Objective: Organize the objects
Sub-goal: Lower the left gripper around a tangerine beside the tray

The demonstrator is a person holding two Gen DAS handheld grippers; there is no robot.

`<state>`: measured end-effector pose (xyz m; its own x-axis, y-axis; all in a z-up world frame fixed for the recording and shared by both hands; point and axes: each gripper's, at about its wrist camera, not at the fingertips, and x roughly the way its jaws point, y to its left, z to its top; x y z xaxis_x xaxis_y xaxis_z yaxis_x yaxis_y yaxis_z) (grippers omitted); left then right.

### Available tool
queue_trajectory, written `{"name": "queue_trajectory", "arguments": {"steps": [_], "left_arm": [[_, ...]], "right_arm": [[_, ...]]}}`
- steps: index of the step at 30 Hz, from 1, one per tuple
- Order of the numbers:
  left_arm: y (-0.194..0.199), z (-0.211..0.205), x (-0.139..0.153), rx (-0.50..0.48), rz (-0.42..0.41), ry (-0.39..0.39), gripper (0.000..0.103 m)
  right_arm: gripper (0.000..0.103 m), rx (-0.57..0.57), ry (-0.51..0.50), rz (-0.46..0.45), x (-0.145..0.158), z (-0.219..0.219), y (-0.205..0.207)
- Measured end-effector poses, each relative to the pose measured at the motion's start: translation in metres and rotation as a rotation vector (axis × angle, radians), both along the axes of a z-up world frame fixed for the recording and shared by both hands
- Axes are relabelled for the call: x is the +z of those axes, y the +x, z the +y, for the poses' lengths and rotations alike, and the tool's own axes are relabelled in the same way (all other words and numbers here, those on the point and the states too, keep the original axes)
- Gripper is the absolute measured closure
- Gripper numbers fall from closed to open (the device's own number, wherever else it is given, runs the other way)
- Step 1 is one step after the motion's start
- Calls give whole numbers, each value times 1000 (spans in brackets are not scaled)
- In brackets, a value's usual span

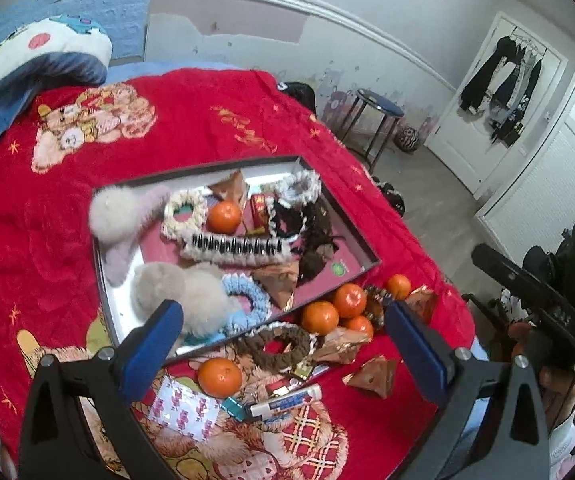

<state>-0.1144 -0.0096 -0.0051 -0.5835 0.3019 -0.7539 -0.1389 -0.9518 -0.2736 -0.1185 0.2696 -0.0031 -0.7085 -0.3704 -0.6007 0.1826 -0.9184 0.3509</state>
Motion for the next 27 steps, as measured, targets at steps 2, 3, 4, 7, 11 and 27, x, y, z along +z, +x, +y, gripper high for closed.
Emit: {"name": "queue_trajectory", "arguments": {"steps": [2, 3, 4, 7, 11, 27], "left_arm": [[0, 3, -9, -7, -18, -13, 10], [-1, 4, -12, -13, -28, -16, 13], [-1, 6, -18, -17, -37, -20, 14], [-1, 8, -34, -21, -68, -26, 14], [0, 13, -50, -26, -109, -23, 14], [-6, 23, -78, -21, -162, -89, 14]], "right_arm": [[36, -3, 0, -44, -12, 0, -3], [40, -5, 4, -62, -16, 0, -5], [46, -7, 8, -80, -21, 1, -7], [55, -6, 3, -117, -33, 1, -10], [59, -1, 6, -134, -38, 0, -11], [59, 83, 2, -213, -61, -14, -14]]}}
